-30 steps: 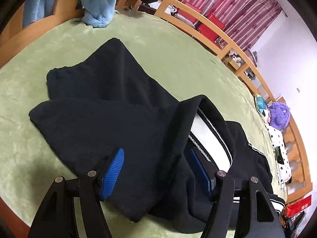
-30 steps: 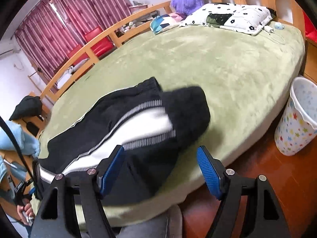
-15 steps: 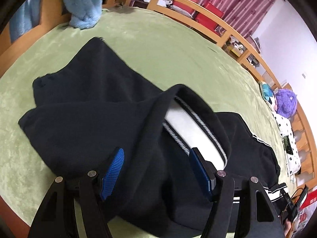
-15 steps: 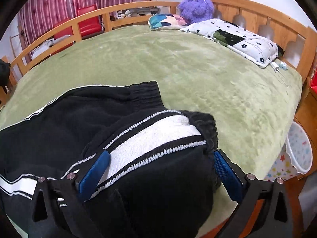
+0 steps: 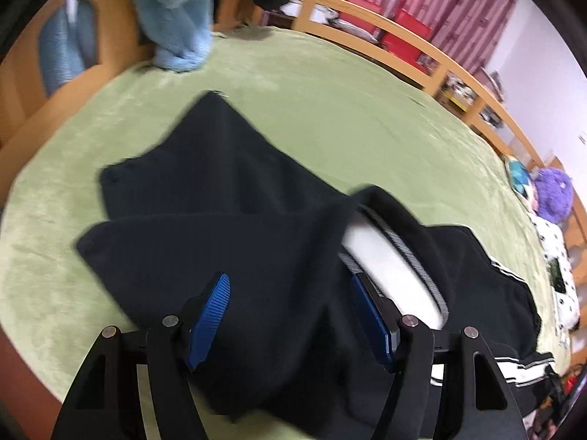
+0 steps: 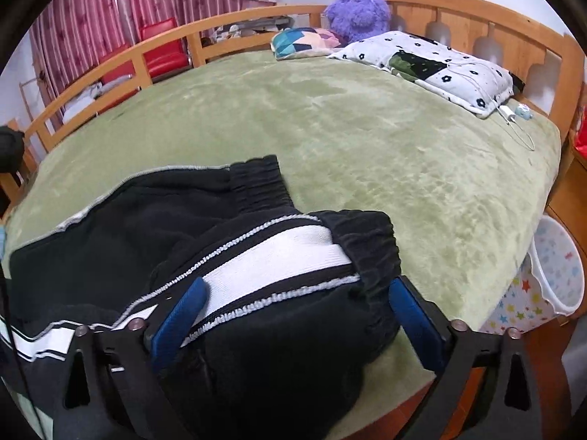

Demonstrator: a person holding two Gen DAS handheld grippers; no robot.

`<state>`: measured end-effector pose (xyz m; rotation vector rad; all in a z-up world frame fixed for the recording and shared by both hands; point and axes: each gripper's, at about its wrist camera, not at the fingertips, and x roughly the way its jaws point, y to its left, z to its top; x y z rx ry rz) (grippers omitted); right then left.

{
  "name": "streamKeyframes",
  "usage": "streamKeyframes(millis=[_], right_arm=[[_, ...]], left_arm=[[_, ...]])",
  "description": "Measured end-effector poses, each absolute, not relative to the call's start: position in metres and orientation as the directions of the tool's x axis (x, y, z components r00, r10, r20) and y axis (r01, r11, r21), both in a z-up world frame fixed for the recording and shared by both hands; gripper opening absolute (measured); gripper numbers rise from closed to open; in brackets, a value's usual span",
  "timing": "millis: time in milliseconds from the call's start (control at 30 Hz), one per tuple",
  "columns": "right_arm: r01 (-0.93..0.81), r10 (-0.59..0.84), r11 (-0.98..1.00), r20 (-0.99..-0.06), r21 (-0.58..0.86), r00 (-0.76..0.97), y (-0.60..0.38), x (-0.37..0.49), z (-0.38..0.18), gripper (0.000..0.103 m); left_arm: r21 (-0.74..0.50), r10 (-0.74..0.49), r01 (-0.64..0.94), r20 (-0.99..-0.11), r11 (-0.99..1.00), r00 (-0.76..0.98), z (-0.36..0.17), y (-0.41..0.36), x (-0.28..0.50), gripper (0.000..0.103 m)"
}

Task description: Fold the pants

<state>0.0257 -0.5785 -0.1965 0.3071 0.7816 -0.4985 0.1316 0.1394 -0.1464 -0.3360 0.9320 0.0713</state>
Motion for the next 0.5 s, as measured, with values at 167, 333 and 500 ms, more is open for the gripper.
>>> streamKeyframes(millis=[167,333,500], right_arm=[[0.530,-0.282,0.837,-0.723,0.136,0.630,-0.577,0.027,-0.181,0.093],[0.498,-0.307,0.862,-0.690,0.090,0.655,-0.550,0.044,-0.156,0.089],[0.446,-0.294,0.894,-0.692,0.045,0.660,-0.514,0.071,-0.145,0.089]], left_arm=[[-0.183,0.039,-0.328,-0.821,0.927,0.569,-0.157,0.191,0.120,0.066],[-0.237,0.021,-0.377,-0.824,0.896,0.567,-0.174,0.235,0.121,0.066],[-0.279,0.023,-0.402,-0.797,0.872,0.604,-0.179,0.269,0.144,0.065]])
